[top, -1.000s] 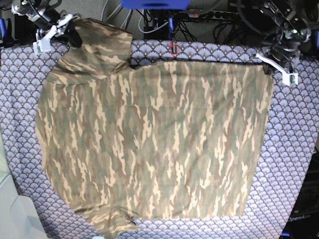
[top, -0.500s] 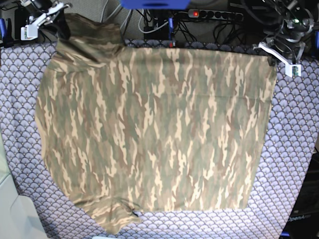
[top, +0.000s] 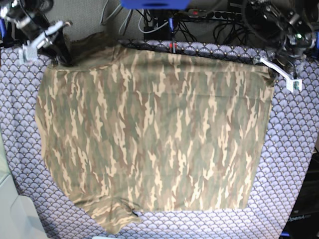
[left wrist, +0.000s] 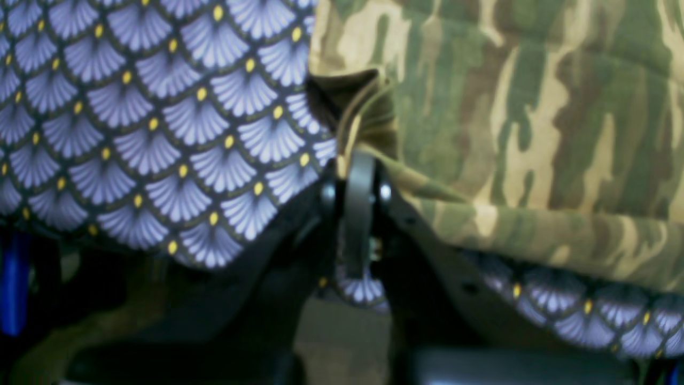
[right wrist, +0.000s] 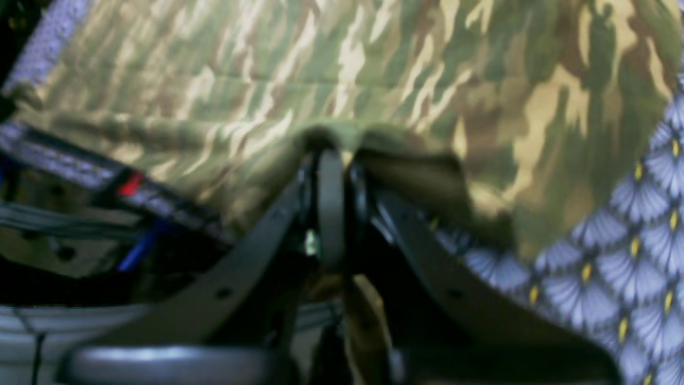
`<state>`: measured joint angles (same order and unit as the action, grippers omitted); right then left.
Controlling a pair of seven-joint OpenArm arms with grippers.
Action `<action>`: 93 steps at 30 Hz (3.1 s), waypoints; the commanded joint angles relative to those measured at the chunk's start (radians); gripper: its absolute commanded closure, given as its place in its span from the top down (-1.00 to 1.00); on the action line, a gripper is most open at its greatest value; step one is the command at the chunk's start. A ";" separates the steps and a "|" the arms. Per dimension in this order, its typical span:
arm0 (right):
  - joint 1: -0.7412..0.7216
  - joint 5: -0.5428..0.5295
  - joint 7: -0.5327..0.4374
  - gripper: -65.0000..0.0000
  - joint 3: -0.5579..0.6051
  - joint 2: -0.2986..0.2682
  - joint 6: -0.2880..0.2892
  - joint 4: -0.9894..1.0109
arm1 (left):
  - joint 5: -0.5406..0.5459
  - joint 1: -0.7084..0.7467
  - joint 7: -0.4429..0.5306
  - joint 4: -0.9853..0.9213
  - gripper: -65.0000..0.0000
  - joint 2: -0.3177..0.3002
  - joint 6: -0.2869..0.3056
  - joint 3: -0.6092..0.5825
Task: Fold the T-shirt properly
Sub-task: 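Lift the shoulder edge with both grippers and pull it over the shirt, then lay the shoulder edge down across the shirt's middle with both grippers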
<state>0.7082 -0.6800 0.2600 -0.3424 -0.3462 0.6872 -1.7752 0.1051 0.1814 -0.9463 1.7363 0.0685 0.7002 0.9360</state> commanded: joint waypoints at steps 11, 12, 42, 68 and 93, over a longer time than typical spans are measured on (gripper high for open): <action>-0.281 -0.016 0.246 -1.00 -0.008 -0.041 0.011 -0.015 | -0.175 -0.204 -0.076 0.012 -1.00 -0.035 -0.002 -0.008; -0.307 -0.016 0.262 -1.00 -0.008 -0.044 0.011 -0.012 | -0.201 -0.222 -0.087 0.001 -1.00 -0.035 -0.002 -0.008; -0.732 0.213 0.325 -1.00 0.032 -0.069 0.011 0.352 | -0.397 -0.448 -0.118 -0.212 -1.00 -0.140 -0.002 -0.255; -0.887 0.391 0.321 -1.00 0.164 -0.087 0.011 0.427 | -0.397 -0.526 0.016 -0.302 -1.00 -0.174 -0.002 -0.259; -0.944 0.454 0.322 -1.00 0.222 -0.083 0.011 0.429 | -0.396 -0.547 0.068 -0.353 -1.00 -0.186 -0.002 -0.321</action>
<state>-0.2138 -0.2165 0.6018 -0.1127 -0.4099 0.7071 -1.3312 -0.2882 -0.3408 -0.8959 1.3666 -0.1024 0.7067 0.6136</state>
